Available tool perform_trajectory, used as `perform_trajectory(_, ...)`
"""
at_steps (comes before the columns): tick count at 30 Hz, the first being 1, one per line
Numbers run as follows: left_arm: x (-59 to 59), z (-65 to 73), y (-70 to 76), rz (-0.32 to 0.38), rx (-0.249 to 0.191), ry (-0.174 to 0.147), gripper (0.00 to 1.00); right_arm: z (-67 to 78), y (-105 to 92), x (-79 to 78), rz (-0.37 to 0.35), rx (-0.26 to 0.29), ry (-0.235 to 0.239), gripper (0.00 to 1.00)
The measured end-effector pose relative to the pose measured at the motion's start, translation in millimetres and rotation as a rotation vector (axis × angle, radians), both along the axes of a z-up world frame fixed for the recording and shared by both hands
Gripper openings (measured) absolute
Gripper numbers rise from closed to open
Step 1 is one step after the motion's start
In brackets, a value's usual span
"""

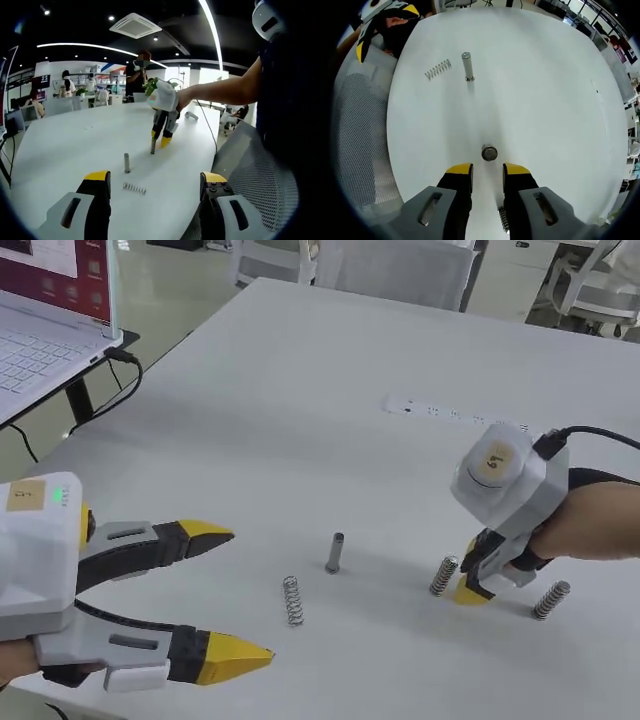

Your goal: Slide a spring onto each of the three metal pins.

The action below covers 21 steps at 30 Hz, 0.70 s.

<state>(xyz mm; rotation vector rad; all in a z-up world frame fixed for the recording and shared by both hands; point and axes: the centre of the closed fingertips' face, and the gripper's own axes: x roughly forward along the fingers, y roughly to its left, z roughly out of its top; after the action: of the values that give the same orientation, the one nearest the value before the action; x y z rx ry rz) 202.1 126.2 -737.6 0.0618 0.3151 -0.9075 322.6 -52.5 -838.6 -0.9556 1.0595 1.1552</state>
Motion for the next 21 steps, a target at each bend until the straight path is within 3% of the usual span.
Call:
perform_trajectory(10,-0.5,0.6,-3.4,-0.012,0.001,0.0,0.69,-2.0,-7.2,-17.3,-0.022,0.002,0.021,0.22)
perform_trajectory(21,-0.3,1.5,-5.0,-0.023,0.005,-0.004,0.69,2.7,1.5,-33.3,-0.042,0.044,0.034,0.23)
